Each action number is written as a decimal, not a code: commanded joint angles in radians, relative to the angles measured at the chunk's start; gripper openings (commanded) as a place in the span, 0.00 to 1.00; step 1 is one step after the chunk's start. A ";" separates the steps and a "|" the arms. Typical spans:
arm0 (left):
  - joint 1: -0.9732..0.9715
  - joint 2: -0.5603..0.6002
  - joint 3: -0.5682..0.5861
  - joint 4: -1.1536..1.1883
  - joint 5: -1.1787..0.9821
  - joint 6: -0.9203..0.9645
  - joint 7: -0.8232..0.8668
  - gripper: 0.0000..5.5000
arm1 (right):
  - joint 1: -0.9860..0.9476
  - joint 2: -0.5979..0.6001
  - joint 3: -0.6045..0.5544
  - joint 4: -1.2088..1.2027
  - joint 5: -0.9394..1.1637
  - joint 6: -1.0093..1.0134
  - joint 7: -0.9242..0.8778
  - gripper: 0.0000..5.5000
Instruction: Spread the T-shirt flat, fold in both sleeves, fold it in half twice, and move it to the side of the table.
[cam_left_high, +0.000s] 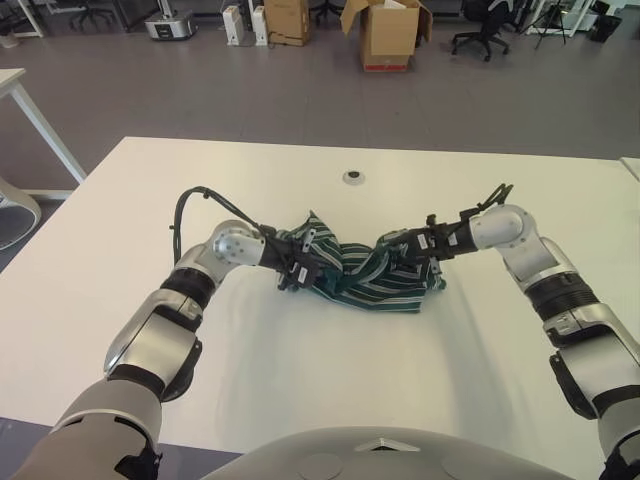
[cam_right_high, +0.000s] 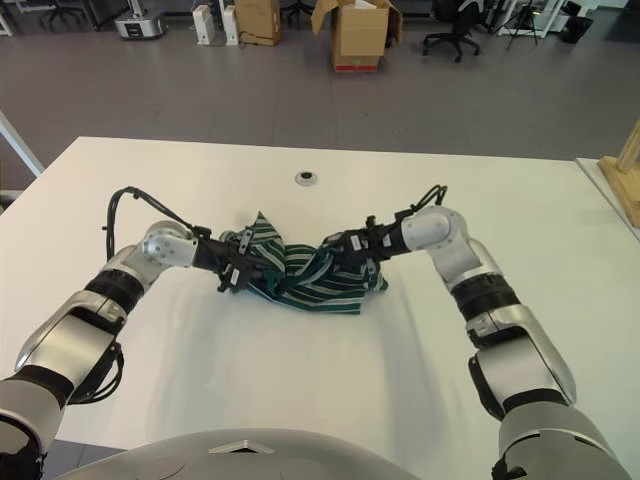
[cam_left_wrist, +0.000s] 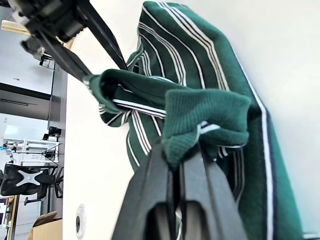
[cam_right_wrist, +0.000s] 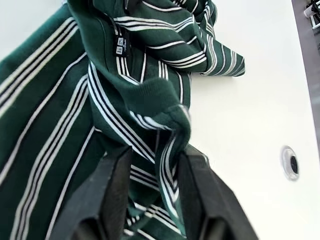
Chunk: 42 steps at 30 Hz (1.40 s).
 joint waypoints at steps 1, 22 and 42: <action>0.010 0.013 -0.010 -0.023 -0.017 0.001 -0.023 0.00 | -0.024 0.013 -0.003 0.029 -0.012 -0.020 -0.007 0.13; -0.438 0.082 0.477 0.027 -0.405 0.500 0.125 0.00 | -0.301 -0.035 -0.654 -0.148 0.606 0.647 -0.325 0.01; -0.852 0.089 0.209 0.445 0.157 0.537 0.561 0.00 | -0.847 -0.026 -0.455 0.684 0.172 0.219 -0.478 0.01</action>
